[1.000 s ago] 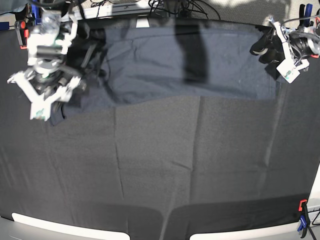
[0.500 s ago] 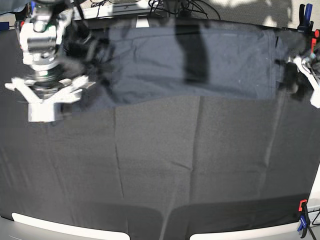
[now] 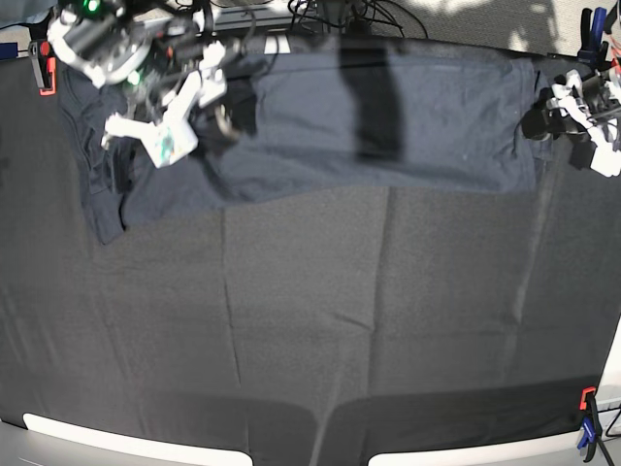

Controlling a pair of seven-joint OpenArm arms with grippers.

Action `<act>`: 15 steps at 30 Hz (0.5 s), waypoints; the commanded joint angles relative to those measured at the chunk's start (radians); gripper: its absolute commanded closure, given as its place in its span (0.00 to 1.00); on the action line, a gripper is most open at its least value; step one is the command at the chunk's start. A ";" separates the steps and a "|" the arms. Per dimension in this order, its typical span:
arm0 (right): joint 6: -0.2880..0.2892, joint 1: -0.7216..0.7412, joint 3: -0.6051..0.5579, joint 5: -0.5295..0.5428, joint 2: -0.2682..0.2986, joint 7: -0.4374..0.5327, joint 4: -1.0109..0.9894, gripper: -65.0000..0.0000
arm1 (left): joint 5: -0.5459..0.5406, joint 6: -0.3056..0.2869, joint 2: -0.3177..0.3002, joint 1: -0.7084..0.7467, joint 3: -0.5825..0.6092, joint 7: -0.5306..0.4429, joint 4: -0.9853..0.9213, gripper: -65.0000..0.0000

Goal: Layout the t-shirt on the table in an organized manner, then fold the t-shirt properly
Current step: 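Hold both shirt corners and stretch them apart along the collar edge, then drag the left gripper's corner across the shirt toward the hem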

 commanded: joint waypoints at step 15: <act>0.023 -0.003 0.004 0.013 0.005 0.013 0.017 0.52 | 0.139 -0.009 -0.032 -0.040 -0.011 -0.051 0.010 0.30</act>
